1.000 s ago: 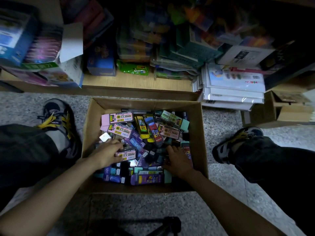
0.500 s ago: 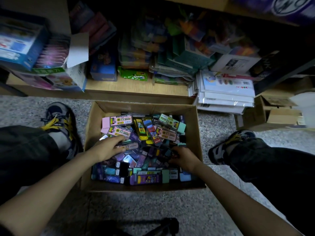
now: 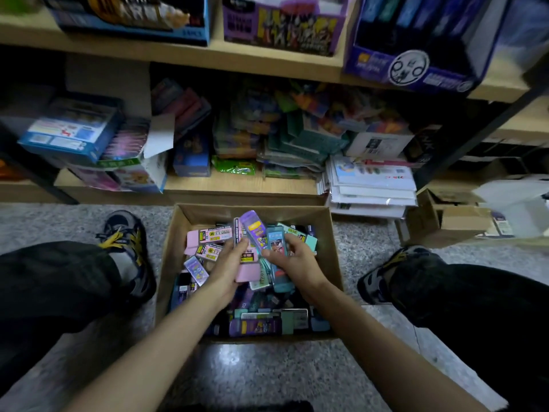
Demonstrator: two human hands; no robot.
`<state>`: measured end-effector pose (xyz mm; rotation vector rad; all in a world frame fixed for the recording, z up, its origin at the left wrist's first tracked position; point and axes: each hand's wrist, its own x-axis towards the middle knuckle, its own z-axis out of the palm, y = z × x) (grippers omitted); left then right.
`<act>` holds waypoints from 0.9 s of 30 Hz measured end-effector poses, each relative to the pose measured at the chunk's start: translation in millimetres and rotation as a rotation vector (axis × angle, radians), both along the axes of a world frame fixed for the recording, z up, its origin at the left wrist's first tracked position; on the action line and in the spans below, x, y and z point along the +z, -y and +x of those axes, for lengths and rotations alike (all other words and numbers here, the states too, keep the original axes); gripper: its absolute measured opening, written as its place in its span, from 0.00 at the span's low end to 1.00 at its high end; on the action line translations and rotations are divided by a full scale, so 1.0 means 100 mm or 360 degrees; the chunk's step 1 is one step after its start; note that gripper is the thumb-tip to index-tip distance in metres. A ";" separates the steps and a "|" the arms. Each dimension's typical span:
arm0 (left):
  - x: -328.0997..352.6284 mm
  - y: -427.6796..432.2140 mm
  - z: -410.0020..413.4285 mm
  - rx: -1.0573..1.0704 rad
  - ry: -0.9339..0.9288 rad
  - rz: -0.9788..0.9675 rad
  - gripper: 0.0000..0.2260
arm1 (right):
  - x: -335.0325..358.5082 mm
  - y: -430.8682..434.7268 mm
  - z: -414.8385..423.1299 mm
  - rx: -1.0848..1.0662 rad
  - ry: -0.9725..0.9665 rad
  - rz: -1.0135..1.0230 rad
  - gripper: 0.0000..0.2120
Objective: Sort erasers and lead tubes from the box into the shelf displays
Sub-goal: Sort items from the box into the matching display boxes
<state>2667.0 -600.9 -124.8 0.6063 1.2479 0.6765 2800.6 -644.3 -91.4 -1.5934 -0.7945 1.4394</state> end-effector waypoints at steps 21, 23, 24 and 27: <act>1.70 -0.34 0.11 -0.0054 0.0166 0.0863 0.05 | 1.74 -0.16 0.60 0.0044 0.0198 0.0294 0.06; 1.89 -0.41 0.12 -0.0069 0.0151 0.0967 0.06 | 1.98 -0.20 0.65 0.0098 0.0259 0.0409 0.10; 1.98 -0.44 0.12 -0.0073 0.0163 0.0998 0.07 | 2.09 -0.22 0.68 0.0119 0.0301 0.0487 0.10; 2.20 -0.56 0.11 -0.0057 0.0185 0.1059 0.11 | 2.34 -0.26 0.74 0.0068 0.0455 0.0696 0.09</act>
